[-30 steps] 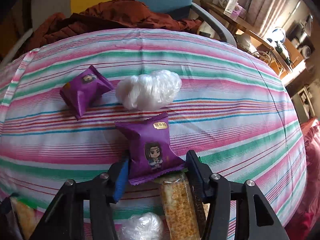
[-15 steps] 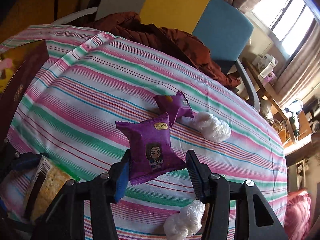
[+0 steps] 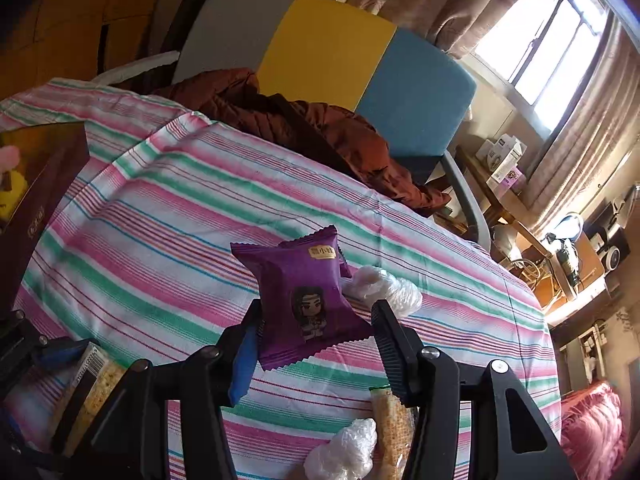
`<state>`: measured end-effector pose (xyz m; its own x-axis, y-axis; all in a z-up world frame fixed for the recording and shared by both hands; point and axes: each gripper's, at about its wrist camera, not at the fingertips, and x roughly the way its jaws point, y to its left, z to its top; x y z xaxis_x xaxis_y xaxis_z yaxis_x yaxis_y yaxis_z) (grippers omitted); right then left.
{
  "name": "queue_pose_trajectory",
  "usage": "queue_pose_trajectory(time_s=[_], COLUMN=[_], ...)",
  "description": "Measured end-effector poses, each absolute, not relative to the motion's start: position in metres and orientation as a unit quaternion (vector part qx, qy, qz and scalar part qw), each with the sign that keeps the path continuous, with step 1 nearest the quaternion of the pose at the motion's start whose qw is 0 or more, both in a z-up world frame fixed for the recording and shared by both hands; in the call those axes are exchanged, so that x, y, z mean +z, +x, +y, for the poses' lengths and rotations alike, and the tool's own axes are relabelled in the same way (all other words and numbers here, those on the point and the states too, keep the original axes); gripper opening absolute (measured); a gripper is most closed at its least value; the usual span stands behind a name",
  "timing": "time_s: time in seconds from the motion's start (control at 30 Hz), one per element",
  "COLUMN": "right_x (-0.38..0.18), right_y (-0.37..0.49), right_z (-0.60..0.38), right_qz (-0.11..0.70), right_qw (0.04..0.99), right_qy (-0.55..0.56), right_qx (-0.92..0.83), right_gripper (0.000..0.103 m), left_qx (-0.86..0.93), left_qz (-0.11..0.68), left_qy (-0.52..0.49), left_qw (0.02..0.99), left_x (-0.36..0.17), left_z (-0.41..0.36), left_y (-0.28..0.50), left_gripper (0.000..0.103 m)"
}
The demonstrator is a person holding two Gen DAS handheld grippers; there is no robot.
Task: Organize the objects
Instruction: 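Grasp the purple snack packet with the right tool while the left tool holds the cracker pack, then carry the cracker pack and purple packet to the gold tray and release both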
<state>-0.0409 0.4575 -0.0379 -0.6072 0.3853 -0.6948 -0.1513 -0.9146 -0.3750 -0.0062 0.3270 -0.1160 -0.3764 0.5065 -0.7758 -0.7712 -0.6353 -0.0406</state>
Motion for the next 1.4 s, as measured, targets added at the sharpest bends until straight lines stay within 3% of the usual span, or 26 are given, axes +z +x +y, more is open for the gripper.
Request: queue_pose_trajectory(time_s=[0.63,1.4], right_x=[-0.022,-0.017], right_y=[-0.038,-0.035], right_z=[0.457,0.43], right_qz=[-0.149,-0.136], right_qw=[0.197,0.177], right_qy=[-0.37,-0.381], right_qx=[0.895,0.897], right_gripper=[0.054,0.054], left_qx=[0.809,0.848], left_qz=[0.162,0.095], left_qy=[-0.419,-0.37], left_qw=[0.379,0.368], left_x=[-0.106,-0.017], left_z=[0.321,0.237], left_y=[-0.004,0.005], left_gripper=[0.056,0.056])
